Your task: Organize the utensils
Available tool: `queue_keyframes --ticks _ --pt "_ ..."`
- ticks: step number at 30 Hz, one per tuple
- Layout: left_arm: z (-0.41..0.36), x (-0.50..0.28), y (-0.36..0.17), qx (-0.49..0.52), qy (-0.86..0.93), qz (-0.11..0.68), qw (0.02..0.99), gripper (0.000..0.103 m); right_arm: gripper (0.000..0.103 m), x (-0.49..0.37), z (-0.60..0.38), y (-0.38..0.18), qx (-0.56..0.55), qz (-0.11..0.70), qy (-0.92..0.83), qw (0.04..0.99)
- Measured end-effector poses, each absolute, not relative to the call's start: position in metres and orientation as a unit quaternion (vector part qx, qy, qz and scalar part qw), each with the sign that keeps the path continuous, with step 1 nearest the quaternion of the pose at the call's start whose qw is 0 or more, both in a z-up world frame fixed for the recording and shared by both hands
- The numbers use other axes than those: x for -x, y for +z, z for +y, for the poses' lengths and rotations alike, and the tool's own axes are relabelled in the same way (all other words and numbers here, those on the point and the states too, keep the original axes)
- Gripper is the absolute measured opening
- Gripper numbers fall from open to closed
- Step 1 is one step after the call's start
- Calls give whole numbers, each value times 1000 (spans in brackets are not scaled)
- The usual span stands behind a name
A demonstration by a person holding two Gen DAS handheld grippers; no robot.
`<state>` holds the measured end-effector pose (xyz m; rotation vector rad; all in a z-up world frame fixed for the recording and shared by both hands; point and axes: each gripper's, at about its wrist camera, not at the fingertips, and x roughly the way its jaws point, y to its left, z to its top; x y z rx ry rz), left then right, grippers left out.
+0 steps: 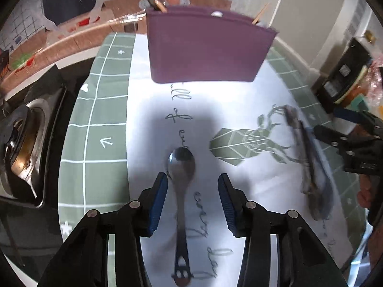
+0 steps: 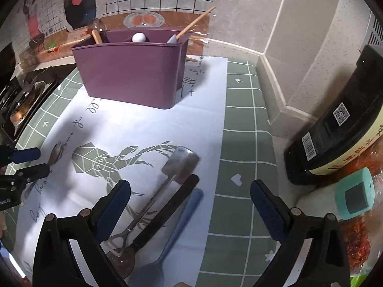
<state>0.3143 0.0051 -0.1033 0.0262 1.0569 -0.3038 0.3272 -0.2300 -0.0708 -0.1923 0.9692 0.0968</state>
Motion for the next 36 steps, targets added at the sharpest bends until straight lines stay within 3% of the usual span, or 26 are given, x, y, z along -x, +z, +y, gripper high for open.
queue_keyframes --ticks 3,6,13,15,16,17,20,21,25,27,36 --pt "2 -326 -111 -26 -132 511 849 43 92 -330 -233 -72 84 468 44 878" --pt "-5 -329 -112 -41 -134 504 852 29 91 -336 -239 -73 61 474 46 877" --pt "-5 -318 -106 -29 -147 475 867 28 90 -367 -225 -88 8 502 15 864" --pt "1 -312 -97 -12 -149 457 877 28 85 -376 -214 -95 19 510 -2 860" --pt "3 -309 -93 -5 -151 449 881 28 76 -380 -210 -98 26 512 -10 858" --pt "7 -304 -87 3 -150 437 887 28 59 -382 -207 -102 32 518 -14 855" --pt "17 -293 -72 24 -146 404 903 28 33 -383 -204 -106 7 519 0 855" --pt "20 -290 -68 30 -146 397 905 28 31 -383 -203 -105 7 517 2 856" --pt "23 -282 -53 37 -147 377 914 27 30 -375 -201 -98 -7 512 42 858" --pt "24 -279 -47 40 -147 370 916 8 30 -364 -199 -88 -4 496 58 866" --pt "23 -275 -38 39 -142 367 919 8 30 -317 -192 -38 4 431 122 894"
